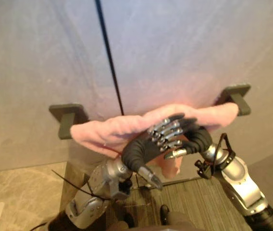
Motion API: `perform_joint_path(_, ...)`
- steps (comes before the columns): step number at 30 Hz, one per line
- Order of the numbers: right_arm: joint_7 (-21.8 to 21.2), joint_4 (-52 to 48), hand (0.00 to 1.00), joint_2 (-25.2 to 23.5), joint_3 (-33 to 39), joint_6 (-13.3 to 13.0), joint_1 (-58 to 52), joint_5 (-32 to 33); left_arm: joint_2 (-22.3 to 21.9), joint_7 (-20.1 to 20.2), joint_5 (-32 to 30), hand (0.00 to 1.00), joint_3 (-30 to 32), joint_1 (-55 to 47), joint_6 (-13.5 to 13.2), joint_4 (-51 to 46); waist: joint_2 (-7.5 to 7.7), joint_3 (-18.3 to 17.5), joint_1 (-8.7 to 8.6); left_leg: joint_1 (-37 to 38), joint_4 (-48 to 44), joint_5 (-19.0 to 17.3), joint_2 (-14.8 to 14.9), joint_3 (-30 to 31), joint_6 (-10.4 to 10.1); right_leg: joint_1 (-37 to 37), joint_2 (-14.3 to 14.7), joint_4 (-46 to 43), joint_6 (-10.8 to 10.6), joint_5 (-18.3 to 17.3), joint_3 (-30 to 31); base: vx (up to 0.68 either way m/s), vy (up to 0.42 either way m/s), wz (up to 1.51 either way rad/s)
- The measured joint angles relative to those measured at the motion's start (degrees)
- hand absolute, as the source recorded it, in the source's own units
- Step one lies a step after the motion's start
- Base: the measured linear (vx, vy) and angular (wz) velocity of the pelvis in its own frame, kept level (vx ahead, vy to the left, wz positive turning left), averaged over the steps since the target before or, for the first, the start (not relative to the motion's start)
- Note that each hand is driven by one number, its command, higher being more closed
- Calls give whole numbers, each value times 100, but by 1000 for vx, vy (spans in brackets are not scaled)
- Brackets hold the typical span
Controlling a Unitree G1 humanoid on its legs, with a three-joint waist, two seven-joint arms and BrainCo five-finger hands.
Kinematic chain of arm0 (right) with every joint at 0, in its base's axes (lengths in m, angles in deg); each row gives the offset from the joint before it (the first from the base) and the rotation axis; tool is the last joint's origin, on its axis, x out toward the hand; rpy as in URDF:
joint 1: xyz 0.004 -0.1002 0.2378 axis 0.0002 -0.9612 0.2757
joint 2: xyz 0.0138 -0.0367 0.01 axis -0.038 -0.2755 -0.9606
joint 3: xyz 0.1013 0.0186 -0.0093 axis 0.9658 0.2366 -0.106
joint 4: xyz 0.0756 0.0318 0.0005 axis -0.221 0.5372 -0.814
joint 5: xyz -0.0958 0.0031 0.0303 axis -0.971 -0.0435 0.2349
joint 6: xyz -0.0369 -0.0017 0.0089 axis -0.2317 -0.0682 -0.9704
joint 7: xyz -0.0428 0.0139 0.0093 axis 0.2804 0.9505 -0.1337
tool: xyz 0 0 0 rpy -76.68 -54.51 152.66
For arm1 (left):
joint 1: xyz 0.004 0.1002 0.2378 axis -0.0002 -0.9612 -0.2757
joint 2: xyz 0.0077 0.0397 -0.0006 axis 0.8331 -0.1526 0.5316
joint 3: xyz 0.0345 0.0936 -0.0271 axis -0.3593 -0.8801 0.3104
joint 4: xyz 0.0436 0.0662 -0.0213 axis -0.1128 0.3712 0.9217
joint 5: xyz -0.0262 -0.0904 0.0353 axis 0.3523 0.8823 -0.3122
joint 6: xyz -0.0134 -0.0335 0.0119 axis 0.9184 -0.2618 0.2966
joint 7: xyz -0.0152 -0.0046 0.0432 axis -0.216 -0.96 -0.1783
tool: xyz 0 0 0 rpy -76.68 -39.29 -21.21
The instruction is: Organize washtable
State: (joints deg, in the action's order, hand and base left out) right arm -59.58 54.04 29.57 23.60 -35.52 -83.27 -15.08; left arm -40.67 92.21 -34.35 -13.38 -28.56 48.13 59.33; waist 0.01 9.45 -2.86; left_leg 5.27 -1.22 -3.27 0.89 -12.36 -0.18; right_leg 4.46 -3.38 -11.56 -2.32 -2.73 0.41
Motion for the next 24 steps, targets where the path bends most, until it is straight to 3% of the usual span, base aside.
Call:
perform_joint_path(4, 114, 444, 0, -101, 0, 133, 232, -8, -12, 12, 0, 0, 58, 368, -141, -197, -11, -7, -8, -4, -182, -118, -47, -79, 179, -27, -68, -152, -153, 80, 95, -129, 47, -13)
perform_joint_path(5, 117, 451, 0, -106, 1, 162, 238, -7, -36, 15, -3, 0, 59, 368, -159, -231, -51, -14, 17, -16, -158, -111, -3, -131, 215, -20, -74, -199, -88, 19, 126, -100, 59, -1)
perform_joint_path(6, 111, 461, 0, -111, -34, 222, 238, -7, -43, 21, -11, 0, 66, 340, -180, -235, -110, -16, 20, -16, -156, -83, 37, -143, 253, -12, -107, -588, 118, -187, 8, -15, 43, 5)
perform_joint_path(8, 89, 576, 0, -132, -70, 242, 252, -79, -48, 24, -46, 0, 149, 250, -188, -264, -84, -141, 100, 61, -81, -73, -22, -177, 176, -321, -213, -277, -87, -322, -211, 26, 18, -3)
perform_joint_path(9, 88, 614, 0, -134, -117, 242, 265, -127, -95, 30, -59, 0, 217, 125, -201, -276, -149, -209, 117, 63, -61, -48, -1, -167, 140, -459, -213, 96, -160, -212, -227, 55, -9, -12)
perform_joint_path(11, 83, 636, 0, -178, -288, 243, 264, -196, -168, 21, -159, 0, 243, -145, -214, -306, -310, -347, 123, 100, 89, 119, 59, -166, 48, -644, -89, 618, -112, 110, -244, 47, -29, -9)
perform_joint_path(15, 71, 728, 0, -171, -288, 243, 235, -232, -182, 18, -272, 0, 247, -172, -212, -306, -283, -459, 103, 203, 313, 222, 94, -162, -4, -756, -23, 867, -68, 188, -255, 11, -41, -3)
perform_joint_path(20, 55, 778, 0, -154, -106, 238, -106, -237, -180, 13, -289, 0, 464, -291, -222, -250, -122, -618, 67, 319, 484, 289, 86, 25, -19, -942, 28, 1084, -72, 219, -384, 23, -26, 17)
perform_joint_path(24, 45, 779, 0, -104, 10, 216, -241, -337, 80, 14, -432, 0, 452, -415, -167, 88, -103, -650, 66, 366, 521, 301, 37, 99, -7, -1038, -5, 1152, -76, 216, -448, 38, 14, 10)
